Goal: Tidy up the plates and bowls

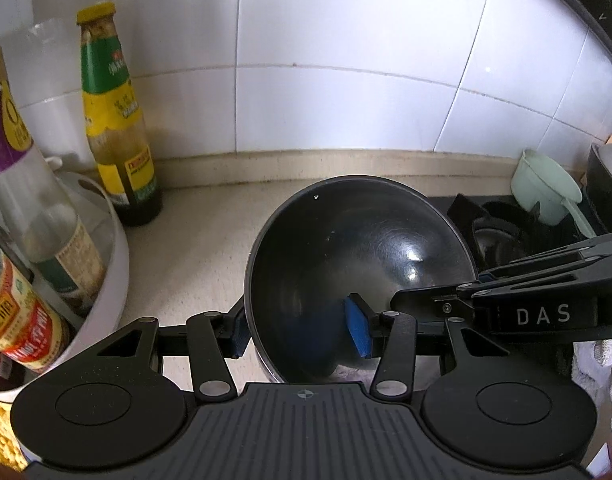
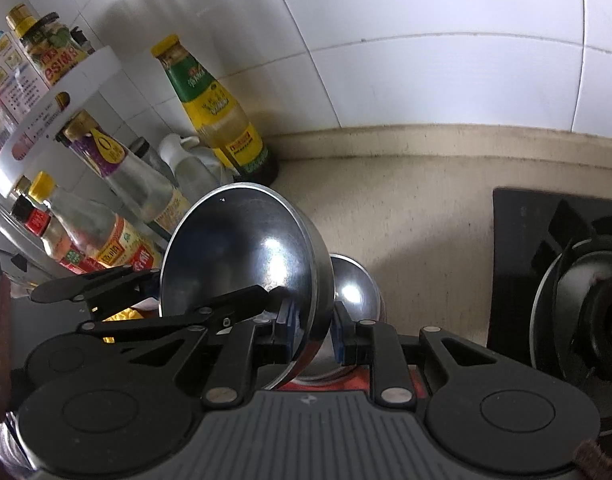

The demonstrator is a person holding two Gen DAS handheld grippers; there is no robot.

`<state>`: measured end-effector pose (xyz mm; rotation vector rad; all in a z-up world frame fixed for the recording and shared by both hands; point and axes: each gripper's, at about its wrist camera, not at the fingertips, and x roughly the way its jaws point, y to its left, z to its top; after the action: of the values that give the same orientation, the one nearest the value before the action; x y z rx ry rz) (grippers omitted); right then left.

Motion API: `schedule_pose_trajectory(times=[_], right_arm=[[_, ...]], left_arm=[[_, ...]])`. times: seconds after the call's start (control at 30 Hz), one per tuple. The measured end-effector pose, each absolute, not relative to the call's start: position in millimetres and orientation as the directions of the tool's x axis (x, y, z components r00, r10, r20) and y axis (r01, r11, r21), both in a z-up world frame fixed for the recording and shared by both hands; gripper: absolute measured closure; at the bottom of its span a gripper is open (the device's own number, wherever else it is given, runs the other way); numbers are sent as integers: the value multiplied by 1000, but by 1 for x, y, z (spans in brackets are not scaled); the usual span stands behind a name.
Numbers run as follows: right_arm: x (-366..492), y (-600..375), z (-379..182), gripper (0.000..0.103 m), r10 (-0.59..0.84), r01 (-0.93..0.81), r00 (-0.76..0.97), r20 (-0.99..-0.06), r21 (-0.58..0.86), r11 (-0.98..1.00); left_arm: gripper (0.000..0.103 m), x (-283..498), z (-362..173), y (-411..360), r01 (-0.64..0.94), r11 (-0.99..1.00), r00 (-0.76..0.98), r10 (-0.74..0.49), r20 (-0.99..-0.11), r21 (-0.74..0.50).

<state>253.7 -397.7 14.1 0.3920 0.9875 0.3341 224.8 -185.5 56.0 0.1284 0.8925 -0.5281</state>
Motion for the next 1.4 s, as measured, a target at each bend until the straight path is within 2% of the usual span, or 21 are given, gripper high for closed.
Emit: schedule_pose_trajectory(times=[0.27, 0.37, 0.47, 0.57, 0.9, 1.03, 1.4], right_arm=[[263, -392, -9, 84, 432, -72, 472, -769, 454, 888], [266, -391, -12, 81, 420, -75, 468, -778, 439, 896], [265, -391, -7, 75, 350, -85, 520, -779, 361, 929], [266, -399, -9, 74, 354, -66, 515, -780, 376, 924], [266, -402, -15, 72, 373, -49, 508, -776, 406, 913], [268, -404, -18, 66, 383, -30, 504, -774, 427, 904], [270, -401, -26, 62, 408, -20, 488, -771, 458, 889]], left_arm=[[48, 234, 34, -184, 479, 869, 468, -370, -803, -121], [39, 235, 34, -180, 472, 876, 491, -357, -795, -102], [36, 236, 38, -171, 467, 878, 507, -365, -780, -107], [33, 235, 40, -163, 471, 876, 515, -367, -774, -102], [30, 227, 30, -150, 508, 850, 461, -406, -789, -141], [25, 223, 32, -151, 536, 830, 450, -435, -780, -153], [21, 198, 28, -159, 635, 769, 447, -437, -781, -67]])
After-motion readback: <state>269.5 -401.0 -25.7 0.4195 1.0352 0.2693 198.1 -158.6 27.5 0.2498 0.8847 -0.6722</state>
